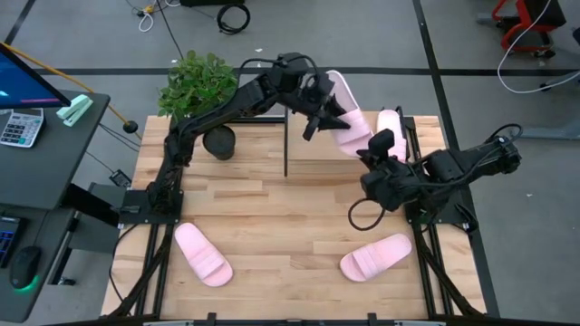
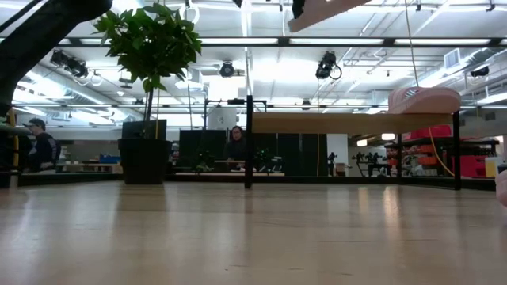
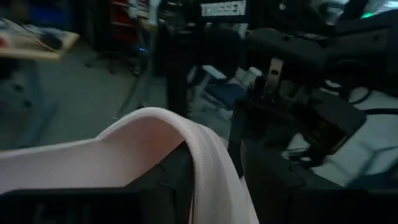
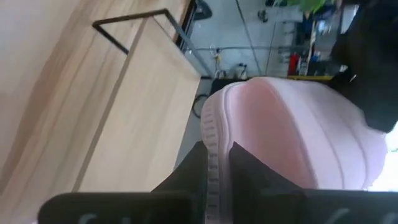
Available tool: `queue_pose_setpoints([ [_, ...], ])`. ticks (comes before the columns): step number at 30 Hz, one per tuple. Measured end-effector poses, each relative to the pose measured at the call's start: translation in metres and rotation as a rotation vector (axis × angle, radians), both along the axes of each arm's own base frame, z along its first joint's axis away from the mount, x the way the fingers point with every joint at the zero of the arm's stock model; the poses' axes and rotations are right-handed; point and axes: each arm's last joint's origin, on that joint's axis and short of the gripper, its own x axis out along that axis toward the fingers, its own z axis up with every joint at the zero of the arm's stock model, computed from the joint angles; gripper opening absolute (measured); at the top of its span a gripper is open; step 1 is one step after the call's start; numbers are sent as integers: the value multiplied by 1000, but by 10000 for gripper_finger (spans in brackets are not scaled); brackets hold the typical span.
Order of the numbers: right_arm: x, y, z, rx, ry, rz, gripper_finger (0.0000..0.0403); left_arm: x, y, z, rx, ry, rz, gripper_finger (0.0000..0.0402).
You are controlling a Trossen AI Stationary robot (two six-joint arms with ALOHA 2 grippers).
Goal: Pick and place slides into the shelf
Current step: Put the middle pink slide on the shelf
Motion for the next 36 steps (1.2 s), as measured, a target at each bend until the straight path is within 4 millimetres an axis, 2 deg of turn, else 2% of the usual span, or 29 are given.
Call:
queue_pose_setpoints([
  [7,-10,-3,-1,78,-8,-46,39,-7,0,15,159,-80,167,135],
  [10,-15,-5,-1,105,-37,-95,39,-4,1,12,178,-73,191,137],
  [14,-17,-7,0,117,-87,-150,39,-2,-6,17,197,-123,178,133],
  [17,-17,-9,-1,148,-124,-191,39,-1,-20,22,258,-147,184,127],
  [20,-16,-13,-1,171,-156,-237,39,-2,-42,30,357,-169,222,121],
  [24,-14,-21,-6,130,-154,-290,38,-11,-71,47,483,-194,308,111],
  [27,-12,-28,-13,122,-132,-327,38,-18,-81,52,498,-168,312,100],
  [30,-11,-33,-18,122,-113,-355,38,-23,-80,50,481,-99,305,87],
  [36,0,-36,-27,170,-140,-349,38,-31,-65,39,437,47,305,60],
])
